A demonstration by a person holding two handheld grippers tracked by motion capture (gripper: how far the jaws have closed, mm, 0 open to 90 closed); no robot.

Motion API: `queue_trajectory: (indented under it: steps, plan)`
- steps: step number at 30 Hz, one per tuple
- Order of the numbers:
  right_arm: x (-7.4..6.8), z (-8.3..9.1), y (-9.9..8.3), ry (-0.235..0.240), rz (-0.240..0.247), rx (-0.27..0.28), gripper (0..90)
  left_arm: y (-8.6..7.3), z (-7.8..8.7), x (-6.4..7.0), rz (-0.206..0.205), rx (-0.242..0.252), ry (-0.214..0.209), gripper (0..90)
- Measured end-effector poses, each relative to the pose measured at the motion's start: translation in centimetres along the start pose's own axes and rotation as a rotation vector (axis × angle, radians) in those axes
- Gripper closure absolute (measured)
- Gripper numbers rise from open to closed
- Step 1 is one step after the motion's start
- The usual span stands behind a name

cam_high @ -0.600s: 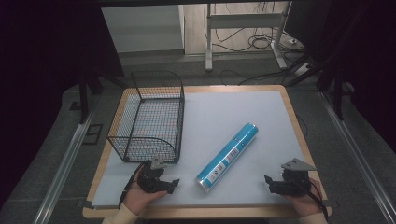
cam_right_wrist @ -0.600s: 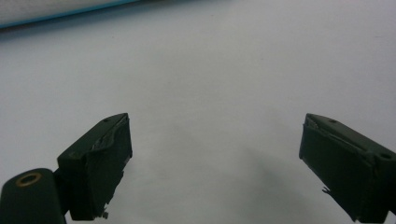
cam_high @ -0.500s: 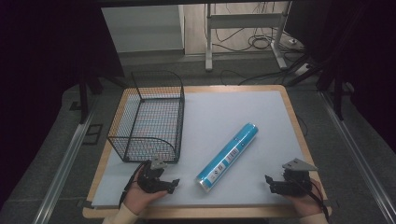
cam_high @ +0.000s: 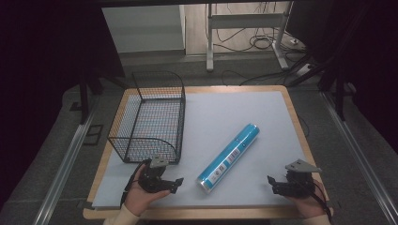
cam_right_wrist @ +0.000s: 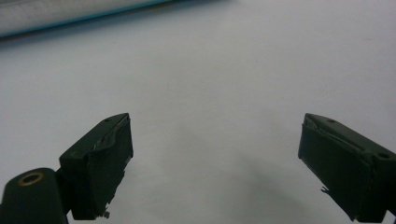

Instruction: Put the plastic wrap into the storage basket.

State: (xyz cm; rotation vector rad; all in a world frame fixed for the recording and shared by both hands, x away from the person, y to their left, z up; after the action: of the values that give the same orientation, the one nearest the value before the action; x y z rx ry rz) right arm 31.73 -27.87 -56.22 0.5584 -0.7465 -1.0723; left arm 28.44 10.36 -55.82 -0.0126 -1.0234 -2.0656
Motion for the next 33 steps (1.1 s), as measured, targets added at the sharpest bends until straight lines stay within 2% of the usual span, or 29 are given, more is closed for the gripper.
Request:
queue_trajectory:
  steps: [9,10,13,20,24,33]
  plan:
    - [0.0,0.0,0.2,-0.011,-0.005,0.002,10.4,1.1,1.1,1.8,-0.042,-0.010,0.005,16.8]
    - [0.0,0.0,0.2,-0.012,-0.007,0.000,10.4,1.5,1.2,2.4,-0.064,-0.017,-0.001,16.7]
    - [-0.1,0.0,0.1,-0.012,-0.004,-0.003,10.4,2.2,1.1,2.9,-0.084,-0.022,-0.003,16.5]
    - [0.1,0.0,0.0,-0.011,-0.009,-0.001,10.6,3.5,0.6,3.7,-0.099,-0.042,-0.005,16.4]
    - [0.1,0.0,0.0,-0.009,-0.007,0.000,10.7,4.5,0.0,4.3,-0.126,-0.054,-0.007,16.3]
    - [-0.1,-0.2,0.1,-0.007,-0.003,-0.001,10.7,5.4,-1.1,4.8,-0.128,-0.066,-0.023,16.0]
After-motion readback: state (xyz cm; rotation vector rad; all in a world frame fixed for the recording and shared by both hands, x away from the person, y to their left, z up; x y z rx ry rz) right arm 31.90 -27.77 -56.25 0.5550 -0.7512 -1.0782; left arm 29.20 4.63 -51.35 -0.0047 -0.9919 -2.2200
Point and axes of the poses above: each handheld gripper's, and its own axes: z roughly backward along the jaws, y roughly out of its top, x roughly to its right, the point moved 8 cm from there along -z, roughly forward along the jaws, and after that the axes turned 15 degrees about -y, right-handed, at the moved point
